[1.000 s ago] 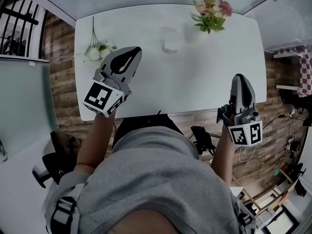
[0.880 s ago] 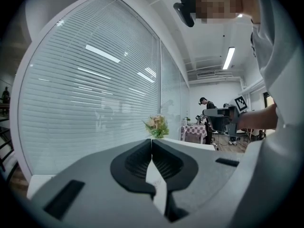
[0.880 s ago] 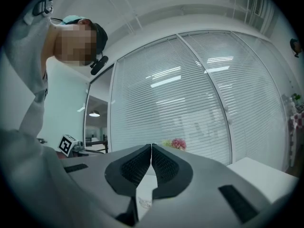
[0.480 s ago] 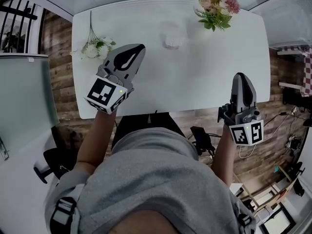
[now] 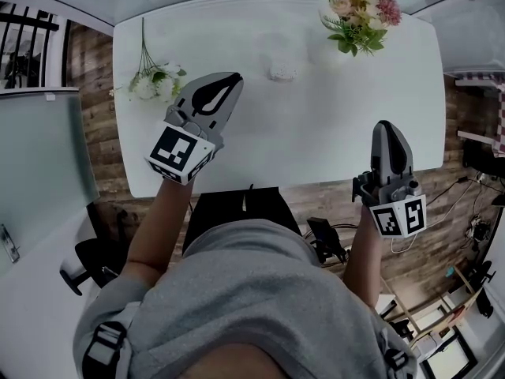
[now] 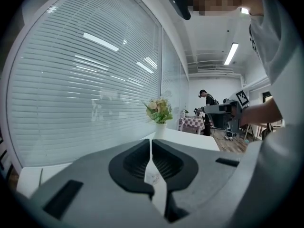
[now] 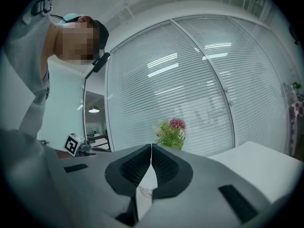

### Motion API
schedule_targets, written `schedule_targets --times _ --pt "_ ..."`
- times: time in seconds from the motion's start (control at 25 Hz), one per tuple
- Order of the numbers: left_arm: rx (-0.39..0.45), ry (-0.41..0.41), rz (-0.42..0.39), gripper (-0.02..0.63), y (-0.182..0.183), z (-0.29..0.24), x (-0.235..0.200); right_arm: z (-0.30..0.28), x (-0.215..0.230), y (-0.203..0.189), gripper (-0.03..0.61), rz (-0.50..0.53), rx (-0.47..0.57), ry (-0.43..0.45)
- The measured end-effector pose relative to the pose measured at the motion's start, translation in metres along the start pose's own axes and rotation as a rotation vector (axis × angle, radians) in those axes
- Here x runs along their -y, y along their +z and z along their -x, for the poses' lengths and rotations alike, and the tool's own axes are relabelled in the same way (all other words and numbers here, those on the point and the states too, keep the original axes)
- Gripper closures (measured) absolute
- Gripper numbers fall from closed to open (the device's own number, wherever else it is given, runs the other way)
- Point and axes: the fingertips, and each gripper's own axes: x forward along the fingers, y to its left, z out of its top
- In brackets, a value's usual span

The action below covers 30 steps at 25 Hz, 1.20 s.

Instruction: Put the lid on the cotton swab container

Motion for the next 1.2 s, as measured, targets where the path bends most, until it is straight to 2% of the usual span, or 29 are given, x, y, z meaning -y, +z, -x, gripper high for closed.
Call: schedule_targets --times 0.28,0.64,1.0,1.2 --pt "-0.038 -0.028 0.005 0.604 -0.018 -0.019 -0.003 -0.006 0.008 -0.023 0.552 -0.030 -0.038 -0.016" --pt "-0.089 -0.078 -0.029 0.604 -0.041 -0.044 -0.002 -0.006 0.019 -0.056 0.552 -0.061 -0.101 -0.035" --pt "-0.185 -0.134 -0.031 0.603 -0.087 -0.073 0.001 -0.011 0.019 -0.073 0.552 -0.089 -0.116 -0.040" --pt "-0.219 -0.120 -0.021 0.547 -0.111 -0.087 -0.005 -0.010 0.021 -0.076 0.552 -0.099 -0.119 -0.050"
